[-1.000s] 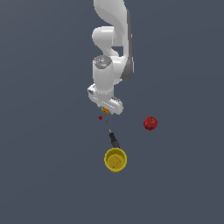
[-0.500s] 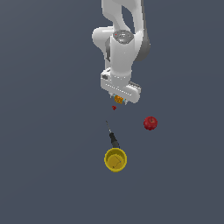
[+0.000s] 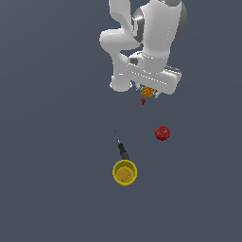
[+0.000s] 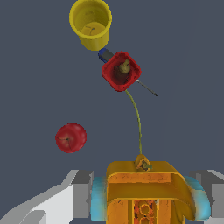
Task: Pick up a designated object from a clutter of objects.
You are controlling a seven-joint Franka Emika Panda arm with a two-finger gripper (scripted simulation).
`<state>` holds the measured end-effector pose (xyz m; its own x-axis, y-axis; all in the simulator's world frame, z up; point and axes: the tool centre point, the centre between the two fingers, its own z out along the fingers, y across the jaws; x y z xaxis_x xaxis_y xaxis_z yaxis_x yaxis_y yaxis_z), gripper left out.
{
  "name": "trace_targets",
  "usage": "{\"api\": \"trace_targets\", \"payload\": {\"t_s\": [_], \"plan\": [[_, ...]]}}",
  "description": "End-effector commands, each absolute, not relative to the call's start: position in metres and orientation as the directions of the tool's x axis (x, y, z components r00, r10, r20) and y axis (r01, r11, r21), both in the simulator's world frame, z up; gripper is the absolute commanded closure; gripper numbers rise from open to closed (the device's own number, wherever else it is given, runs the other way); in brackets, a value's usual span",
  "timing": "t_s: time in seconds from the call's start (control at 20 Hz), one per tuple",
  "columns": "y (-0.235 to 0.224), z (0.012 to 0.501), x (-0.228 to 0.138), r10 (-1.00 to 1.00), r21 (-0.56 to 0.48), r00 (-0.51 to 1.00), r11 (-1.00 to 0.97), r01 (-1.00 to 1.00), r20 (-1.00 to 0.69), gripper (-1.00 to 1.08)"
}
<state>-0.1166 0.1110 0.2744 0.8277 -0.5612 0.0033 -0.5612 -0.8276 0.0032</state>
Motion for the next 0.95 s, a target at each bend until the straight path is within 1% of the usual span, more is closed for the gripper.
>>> {"api": "trace_targets", "payload": {"t_s": [0.0,0.45,0.9], "plan": [[0.13,0.296,-0.118,-0.561,0.003,0.828,-0.828,-0.561,0.003,1.08],[0.177,0.349,-0.116,-0.561,0.001,0.828,-0.828,-0.561,0.0,1.08],[0.192,0.365,-0.115,-0.561,0.0,0.828,-0.828,-0.561,0.0,1.08]]}}
